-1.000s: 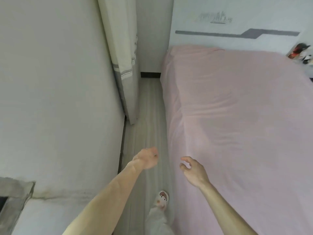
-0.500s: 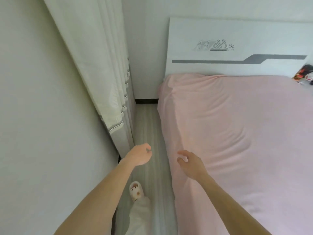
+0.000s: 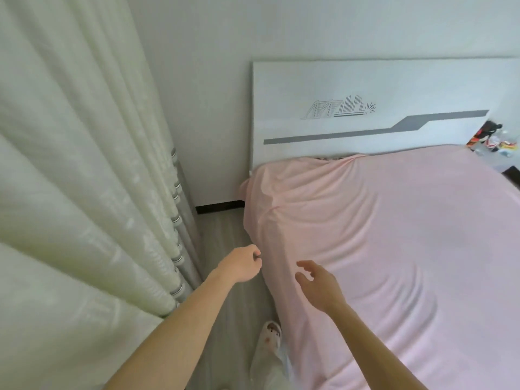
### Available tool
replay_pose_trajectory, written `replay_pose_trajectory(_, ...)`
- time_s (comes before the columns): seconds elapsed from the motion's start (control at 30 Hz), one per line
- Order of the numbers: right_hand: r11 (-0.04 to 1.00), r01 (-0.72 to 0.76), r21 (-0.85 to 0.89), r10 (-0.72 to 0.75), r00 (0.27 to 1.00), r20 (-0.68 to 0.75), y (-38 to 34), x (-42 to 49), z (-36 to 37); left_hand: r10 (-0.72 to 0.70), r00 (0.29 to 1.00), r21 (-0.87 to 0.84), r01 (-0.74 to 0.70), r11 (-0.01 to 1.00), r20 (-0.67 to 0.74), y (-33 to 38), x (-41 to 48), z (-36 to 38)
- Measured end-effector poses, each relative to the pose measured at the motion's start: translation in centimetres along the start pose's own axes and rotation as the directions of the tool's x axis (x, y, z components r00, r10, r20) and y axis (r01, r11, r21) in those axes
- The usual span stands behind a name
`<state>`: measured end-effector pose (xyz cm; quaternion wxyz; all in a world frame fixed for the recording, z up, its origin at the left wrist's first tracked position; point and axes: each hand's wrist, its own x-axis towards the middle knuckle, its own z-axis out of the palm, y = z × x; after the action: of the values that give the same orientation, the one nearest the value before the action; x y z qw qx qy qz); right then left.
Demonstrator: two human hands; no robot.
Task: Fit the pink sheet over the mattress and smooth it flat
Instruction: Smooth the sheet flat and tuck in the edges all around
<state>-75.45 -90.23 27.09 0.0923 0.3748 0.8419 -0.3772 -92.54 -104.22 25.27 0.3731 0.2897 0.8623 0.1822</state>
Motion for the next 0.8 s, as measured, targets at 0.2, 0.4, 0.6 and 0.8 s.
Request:
replay_pose_trajectory(0.2, 0.994, -0.051, 0.098, 0.053, 0.998, -0.021, -1.6, 13.9, -1.8, 0.01, 1.0, 0.043, -0.01, 0.999, 0.011, 2.0, 13.8, -6.3)
replay_pose_trajectory(0.4, 0.986, -0.094, 0.137, 0.091, 0.996, 0.025, -4.3, 26.7, -4.6, -0.051, 0.997, 0.071, 0.047, 0.996, 0.052, 2.7, 24.6, -12.3)
replay_pose_trajectory(0.6, 0.966, -0.167, 0.196, 0.159, 0.986, 0.057, -5.9, 38.2, -6.6, -0.054, 0.998, 0.084, 0.051, 0.995, 0.041, 3.5, 37.3, -17.5)
replay_pose_trajectory(0.8, 0.905, -0.314, 0.286, 0.321, 0.947, 0.023, -3.9, 48.2, -5.8, 0.122, 0.992, 0.218, -0.125, 0.968, 0.028, 4.9, 50.9, -18.5)
